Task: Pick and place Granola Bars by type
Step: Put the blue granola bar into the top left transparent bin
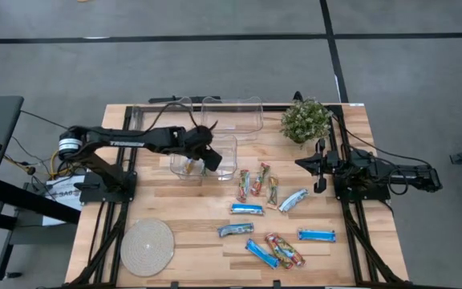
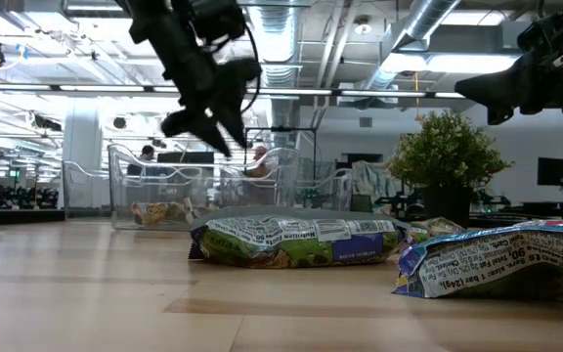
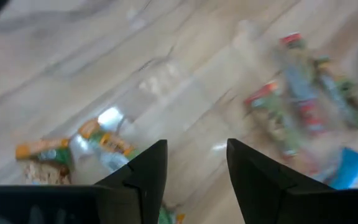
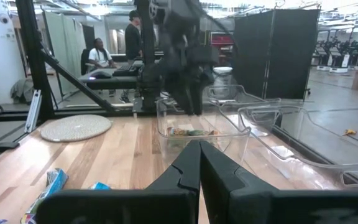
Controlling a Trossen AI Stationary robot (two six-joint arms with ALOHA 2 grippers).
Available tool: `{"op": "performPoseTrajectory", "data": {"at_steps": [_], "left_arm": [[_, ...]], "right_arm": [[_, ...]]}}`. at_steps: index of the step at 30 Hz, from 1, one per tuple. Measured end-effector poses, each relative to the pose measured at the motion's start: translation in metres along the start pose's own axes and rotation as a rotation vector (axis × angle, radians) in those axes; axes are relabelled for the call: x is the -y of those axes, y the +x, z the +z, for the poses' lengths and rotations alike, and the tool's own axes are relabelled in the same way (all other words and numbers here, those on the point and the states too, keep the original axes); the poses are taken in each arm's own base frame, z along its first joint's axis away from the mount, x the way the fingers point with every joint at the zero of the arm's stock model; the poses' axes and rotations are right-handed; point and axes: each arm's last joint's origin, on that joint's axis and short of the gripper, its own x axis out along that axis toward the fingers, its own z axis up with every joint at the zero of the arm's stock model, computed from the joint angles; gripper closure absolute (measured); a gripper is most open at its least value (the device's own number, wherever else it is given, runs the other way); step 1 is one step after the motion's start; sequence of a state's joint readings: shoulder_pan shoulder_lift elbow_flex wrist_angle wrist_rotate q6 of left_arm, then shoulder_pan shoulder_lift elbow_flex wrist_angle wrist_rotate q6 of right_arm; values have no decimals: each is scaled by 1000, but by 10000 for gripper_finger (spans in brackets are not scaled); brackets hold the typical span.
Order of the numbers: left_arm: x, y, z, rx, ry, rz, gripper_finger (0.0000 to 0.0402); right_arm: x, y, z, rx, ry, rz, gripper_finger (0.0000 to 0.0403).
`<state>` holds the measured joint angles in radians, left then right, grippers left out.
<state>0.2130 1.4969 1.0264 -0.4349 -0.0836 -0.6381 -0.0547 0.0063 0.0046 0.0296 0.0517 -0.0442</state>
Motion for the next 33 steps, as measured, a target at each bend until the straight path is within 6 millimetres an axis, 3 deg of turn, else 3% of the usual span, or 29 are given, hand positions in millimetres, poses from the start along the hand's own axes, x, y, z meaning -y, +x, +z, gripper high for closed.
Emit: {"op": "performPoseTrajectory", "data": {"at_steps": [15, 22, 33], "left_arm": [[32, -62, 12, 320, 305, -260, 244], [44, -87, 2, 363, 453, -356, 244], [71, -97, -28, 330, 600, -454, 245]], "right_arm": [[0, 0, 0, 0, 0, 0, 403], [0, 0, 0, 0, 0, 0, 403], [0, 0, 0, 0, 0, 0, 403]]}}
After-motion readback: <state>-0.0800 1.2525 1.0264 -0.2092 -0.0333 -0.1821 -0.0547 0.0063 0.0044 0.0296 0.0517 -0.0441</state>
